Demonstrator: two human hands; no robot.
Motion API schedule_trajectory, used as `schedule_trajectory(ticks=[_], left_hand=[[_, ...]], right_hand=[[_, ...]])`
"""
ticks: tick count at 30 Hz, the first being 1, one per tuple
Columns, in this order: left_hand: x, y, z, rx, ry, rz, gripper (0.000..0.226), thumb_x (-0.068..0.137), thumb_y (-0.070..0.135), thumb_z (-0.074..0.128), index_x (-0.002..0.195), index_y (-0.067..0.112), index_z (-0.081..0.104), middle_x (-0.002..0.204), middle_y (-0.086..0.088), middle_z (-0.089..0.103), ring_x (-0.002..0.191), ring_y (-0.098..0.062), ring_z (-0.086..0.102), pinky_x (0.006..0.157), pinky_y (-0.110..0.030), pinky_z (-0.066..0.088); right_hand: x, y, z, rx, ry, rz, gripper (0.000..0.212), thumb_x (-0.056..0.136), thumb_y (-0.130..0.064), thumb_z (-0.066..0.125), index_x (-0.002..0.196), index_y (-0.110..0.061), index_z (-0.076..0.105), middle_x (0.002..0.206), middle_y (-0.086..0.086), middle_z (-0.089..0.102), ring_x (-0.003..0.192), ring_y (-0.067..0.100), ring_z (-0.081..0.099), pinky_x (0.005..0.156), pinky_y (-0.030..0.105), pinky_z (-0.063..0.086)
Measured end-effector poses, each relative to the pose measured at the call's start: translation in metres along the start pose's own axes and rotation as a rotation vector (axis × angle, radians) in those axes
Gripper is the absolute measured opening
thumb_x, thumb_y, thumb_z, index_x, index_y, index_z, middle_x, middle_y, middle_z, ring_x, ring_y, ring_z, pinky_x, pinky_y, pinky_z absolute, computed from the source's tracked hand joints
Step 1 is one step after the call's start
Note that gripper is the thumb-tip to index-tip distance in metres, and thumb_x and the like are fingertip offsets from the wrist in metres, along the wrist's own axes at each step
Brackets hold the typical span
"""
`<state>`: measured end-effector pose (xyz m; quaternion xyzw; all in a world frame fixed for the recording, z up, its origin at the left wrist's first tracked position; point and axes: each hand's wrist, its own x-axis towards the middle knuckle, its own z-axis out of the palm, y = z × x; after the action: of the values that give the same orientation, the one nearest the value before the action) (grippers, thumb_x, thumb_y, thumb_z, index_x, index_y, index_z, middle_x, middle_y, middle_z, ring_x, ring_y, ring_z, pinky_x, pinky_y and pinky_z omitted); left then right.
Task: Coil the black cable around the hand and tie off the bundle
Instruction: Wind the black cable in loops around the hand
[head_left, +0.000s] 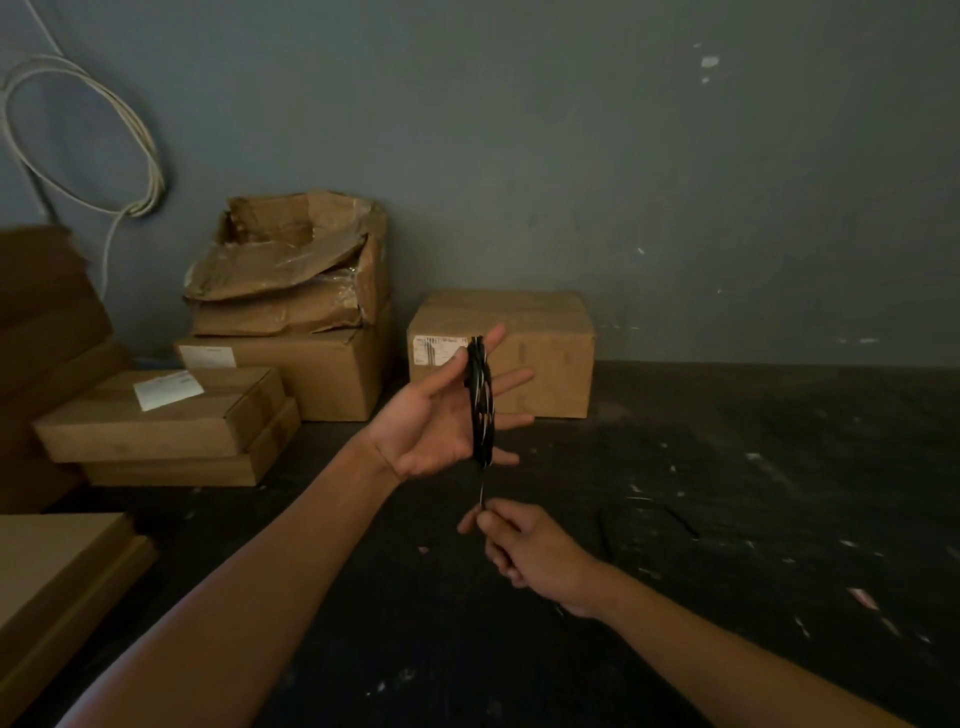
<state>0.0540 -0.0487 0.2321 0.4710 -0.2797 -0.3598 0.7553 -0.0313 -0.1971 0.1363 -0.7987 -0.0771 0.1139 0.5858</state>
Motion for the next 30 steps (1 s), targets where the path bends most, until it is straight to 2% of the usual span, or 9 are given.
schedule_trajectory(ticks=[8,14,18,20,22,24,26,28,30], left_hand=[[-0.007,-0.01,-0.017,0.073,0.18,-0.025,0.042,0.094,0.05,0.038,0.134,0.054,0.047,0.159,-0.001,0.03,0.145,-0.042,0.022,0.109,-0.072,0.014],[-0.012,-0.023,-0.02,0.143,0.259,-0.081,0.04,0.095,0.045,0.039,0.133,0.05,0.051,0.16,-0.003,0.025,0.147,-0.038,0.016,0.114,-0.065,0.009],[-0.019,-0.033,-0.022,0.169,0.237,-0.159,0.041,0.098,0.043,0.036,0.137,0.047,0.048,0.16,-0.005,0.024,0.145,-0.036,0.023,0.111,-0.058,0.022],[-0.021,-0.036,-0.018,0.203,0.213,-0.177,0.043,0.098,0.042,0.038,0.14,0.042,0.047,0.155,-0.005,0.032,0.133,-0.027,0.041,0.108,-0.056,0.027],[-0.024,-0.037,-0.012,0.276,0.21,-0.219,0.042,0.095,0.041,0.041,0.135,0.035,0.051,0.145,-0.005,0.043,0.12,-0.022,0.047,0.108,-0.056,0.03],[-0.026,-0.039,-0.009,0.301,0.206,-0.26,0.036,0.091,0.041,0.043,0.125,0.036,0.053,0.135,-0.001,0.05,0.117,-0.021,0.048,0.101,-0.049,0.037],[-0.025,-0.04,-0.006,0.298,0.181,-0.292,0.031,0.093,0.038,0.043,0.122,0.037,0.053,0.133,0.004,0.051,0.117,-0.018,0.048,0.098,-0.046,0.037],[-0.024,-0.04,-0.001,0.302,0.166,-0.307,0.026,0.099,0.033,0.038,0.12,0.037,0.052,0.132,0.005,0.052,0.114,-0.014,0.049,0.093,-0.041,0.041],[-0.023,-0.04,0.003,0.324,0.126,-0.329,0.029,0.1,0.033,0.035,0.124,0.039,0.05,0.139,0.005,0.048,0.12,-0.015,0.046,0.098,-0.044,0.037]], right_hand=[[-0.009,-0.015,0.004,-0.424,0.099,-0.233,0.023,0.103,-0.029,0.04,0.112,-0.025,0.062,0.065,-0.004,0.051,0.054,0.006,0.045,0.051,0.022,0.038],[-0.015,-0.041,-0.013,-0.686,0.075,-0.277,0.023,0.099,-0.037,0.049,0.101,-0.022,0.067,0.078,-0.003,0.066,0.065,0.008,0.059,0.063,0.033,0.051],[-0.014,-0.064,-0.032,-0.857,0.084,-0.295,0.016,0.097,-0.038,0.052,0.1,-0.028,0.064,0.074,-0.009,0.061,0.063,0.003,0.058,0.057,0.021,0.044],[-0.011,-0.076,-0.044,-0.894,0.094,-0.273,0.014,0.095,-0.038,0.055,0.098,-0.027,0.064,0.073,-0.011,0.059,0.06,0.001,0.055,0.055,0.019,0.038],[-0.008,-0.088,-0.057,-0.921,0.106,-0.271,0.012,0.094,-0.036,0.058,0.096,-0.027,0.065,0.081,-0.011,0.063,0.06,-0.001,0.052,0.055,0.018,0.037],[-0.005,-0.1,-0.067,-0.998,0.126,-0.285,0.014,0.091,-0.039,0.06,0.097,-0.027,0.065,0.092,-0.009,0.069,0.064,0.001,0.055,0.056,0.02,0.042],[-0.004,-0.11,-0.074,-1.087,0.149,-0.293,0.018,0.09,-0.042,0.061,0.097,-0.026,0.066,0.089,-0.006,0.068,0.074,0.008,0.06,0.062,0.024,0.047],[-0.002,-0.118,-0.08,-1.133,0.158,-0.304,0.019,0.09,-0.042,0.061,0.096,-0.025,0.066,0.086,-0.005,0.067,0.078,0.01,0.06,0.062,0.024,0.044],[0.001,-0.122,-0.085,-1.143,0.153,-0.324,0.018,0.089,-0.042,0.062,0.094,-0.025,0.067,0.087,-0.005,0.068,0.082,0.011,0.061,0.062,0.025,0.043]])
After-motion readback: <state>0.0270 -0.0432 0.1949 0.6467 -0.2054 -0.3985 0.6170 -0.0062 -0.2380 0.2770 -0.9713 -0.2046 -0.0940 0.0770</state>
